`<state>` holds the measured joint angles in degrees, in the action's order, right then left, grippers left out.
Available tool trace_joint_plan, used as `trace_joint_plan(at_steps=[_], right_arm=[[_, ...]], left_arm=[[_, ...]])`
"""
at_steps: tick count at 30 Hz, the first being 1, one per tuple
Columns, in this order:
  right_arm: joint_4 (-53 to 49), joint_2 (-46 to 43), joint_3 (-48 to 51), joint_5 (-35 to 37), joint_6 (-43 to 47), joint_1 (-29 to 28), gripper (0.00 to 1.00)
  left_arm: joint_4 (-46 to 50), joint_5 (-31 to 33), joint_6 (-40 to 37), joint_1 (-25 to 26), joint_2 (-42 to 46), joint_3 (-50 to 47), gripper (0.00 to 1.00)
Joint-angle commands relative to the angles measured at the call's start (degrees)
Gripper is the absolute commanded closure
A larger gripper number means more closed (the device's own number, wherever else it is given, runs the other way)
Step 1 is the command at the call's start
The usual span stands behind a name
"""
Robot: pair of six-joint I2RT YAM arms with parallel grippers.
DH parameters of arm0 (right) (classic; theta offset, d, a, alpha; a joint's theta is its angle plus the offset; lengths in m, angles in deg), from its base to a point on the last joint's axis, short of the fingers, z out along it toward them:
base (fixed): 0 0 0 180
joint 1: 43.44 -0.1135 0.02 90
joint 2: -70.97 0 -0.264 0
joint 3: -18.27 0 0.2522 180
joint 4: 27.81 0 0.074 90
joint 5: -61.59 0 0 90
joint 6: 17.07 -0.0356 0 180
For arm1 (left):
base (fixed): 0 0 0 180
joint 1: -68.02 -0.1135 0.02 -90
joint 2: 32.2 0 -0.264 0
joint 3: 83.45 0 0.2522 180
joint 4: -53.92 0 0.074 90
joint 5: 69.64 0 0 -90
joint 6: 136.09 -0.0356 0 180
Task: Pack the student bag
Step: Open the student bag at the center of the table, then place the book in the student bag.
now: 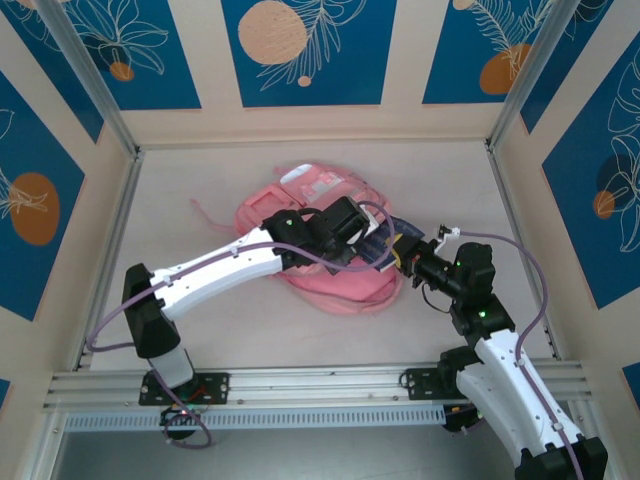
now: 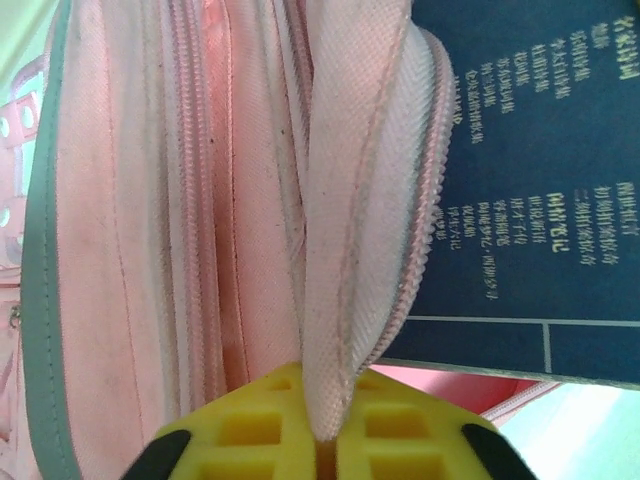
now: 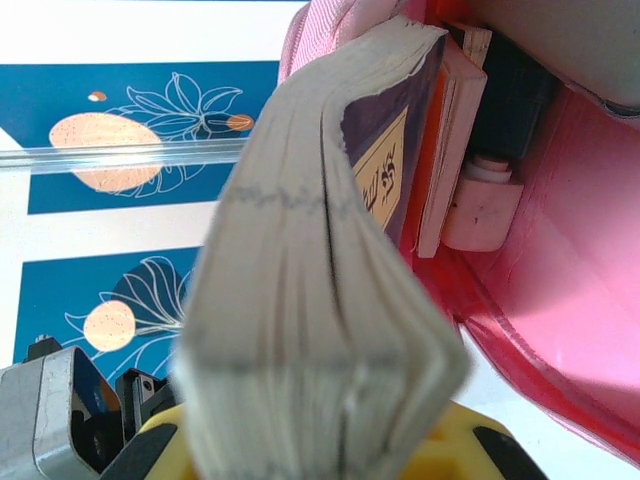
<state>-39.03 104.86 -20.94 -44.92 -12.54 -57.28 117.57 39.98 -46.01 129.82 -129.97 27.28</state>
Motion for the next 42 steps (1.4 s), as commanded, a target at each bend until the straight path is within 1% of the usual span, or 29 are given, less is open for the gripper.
trace_joint_plan(at_steps=[1,2,4,6,10,14,18,20,23,27,36,39,42], right_arm=[[4.22,-1.98,-0.6,-1.35,2.17,-0.12,1.0],[2.67,-2.27,-0.84,-1.25,3.68,-0.1,1.0],[-3.18,-2.89,-1.87,-0.32,7.29,-0.11,1.0],[-6.69,-4.03,-1.39,0.92,10.19,-0.1,1.0],[-9.68,-8.6,2.86,3.07,13.03,-0.12,1.0],[-9.61,-12.04,8.12,3.95,11.83,-0.77,1.0],[-9.46,-12.62,10.14,4.55,12.35,-2.14,1.0],[-7.43,-12.63,10.87,4.55,11.5,-2.99,1.0],[-0.81,-11.87,12.39,4.41,7.61,-4.29,1.0],[5.93,-6.92,10.03,3.31,5.81,-5.88,1.0],[16.55,9.44,1.54,6.69,5.27,-11.68,1.0],[18.7,14.45,-1.03,7.52,5.59,-13.65,1.0],[19.07,17.9,-2.53,10.76,5.8,-14.88,1.0]], left_arm=[[-0.95,3.44,-1.89,0.43,2.39,1.81,0.98],[-0.57,3.88,-2.07,0.43,2.46,2.19,1.0],[0.01,5.4,-2.27,0.29,3.04,3.07,1.0],[0.03,6.45,-2.12,0.1,3.92,3.89,1.0],[-0.36,8.27,-1.23,-0.87,5.64,5.62,1.0],[-0.99,11.34,-0.61,-2.19,6.78,7.47,1.0],[-1.85,11.7,0.26,-4.24,7.8,8.72,1.0],[-2.4,11.29,0.38,-5.2,8.36,8.76,1.0],[-2.91,10.88,0.45,-5.97,8.75,8.81,1.0],[-3.39,10.57,0.4,-6.4,8.84,8.9,1.0],[-3.32,9.77,0.54,-6.95,8.5,9.99,1.0],[-3.22,9.53,0.54,-7.12,8.31,10.5,1.0],[-3.28,9.02,0.63,-7.2,8.28,11.2,1.0]])
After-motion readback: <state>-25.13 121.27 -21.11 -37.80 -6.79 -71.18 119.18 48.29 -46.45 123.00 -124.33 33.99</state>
